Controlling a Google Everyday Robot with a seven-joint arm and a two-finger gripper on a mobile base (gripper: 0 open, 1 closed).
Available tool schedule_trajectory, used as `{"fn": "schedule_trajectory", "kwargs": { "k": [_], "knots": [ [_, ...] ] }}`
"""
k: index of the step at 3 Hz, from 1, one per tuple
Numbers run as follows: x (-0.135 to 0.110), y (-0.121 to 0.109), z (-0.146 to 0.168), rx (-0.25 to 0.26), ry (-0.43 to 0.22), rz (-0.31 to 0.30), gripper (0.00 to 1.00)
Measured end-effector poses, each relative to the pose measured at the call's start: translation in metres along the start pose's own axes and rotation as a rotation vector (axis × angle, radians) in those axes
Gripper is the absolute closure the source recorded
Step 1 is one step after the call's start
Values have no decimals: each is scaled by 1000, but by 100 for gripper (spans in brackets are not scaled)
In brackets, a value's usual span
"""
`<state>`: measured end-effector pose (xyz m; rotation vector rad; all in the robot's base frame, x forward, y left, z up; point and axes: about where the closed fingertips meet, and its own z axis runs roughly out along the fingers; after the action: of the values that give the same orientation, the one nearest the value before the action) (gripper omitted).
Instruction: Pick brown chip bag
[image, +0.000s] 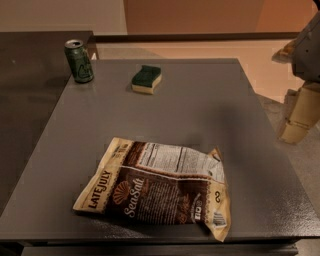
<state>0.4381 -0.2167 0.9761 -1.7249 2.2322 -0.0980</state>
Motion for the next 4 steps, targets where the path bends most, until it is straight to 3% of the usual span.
{"fn": "schedule_trajectory", "kwargs": {
  "k": [2,4],
  "knots": [
    [-8,5,3,-18,-20,-21,0],
    [-42,39,38,-138,-107,-78,0]
  ]
}}
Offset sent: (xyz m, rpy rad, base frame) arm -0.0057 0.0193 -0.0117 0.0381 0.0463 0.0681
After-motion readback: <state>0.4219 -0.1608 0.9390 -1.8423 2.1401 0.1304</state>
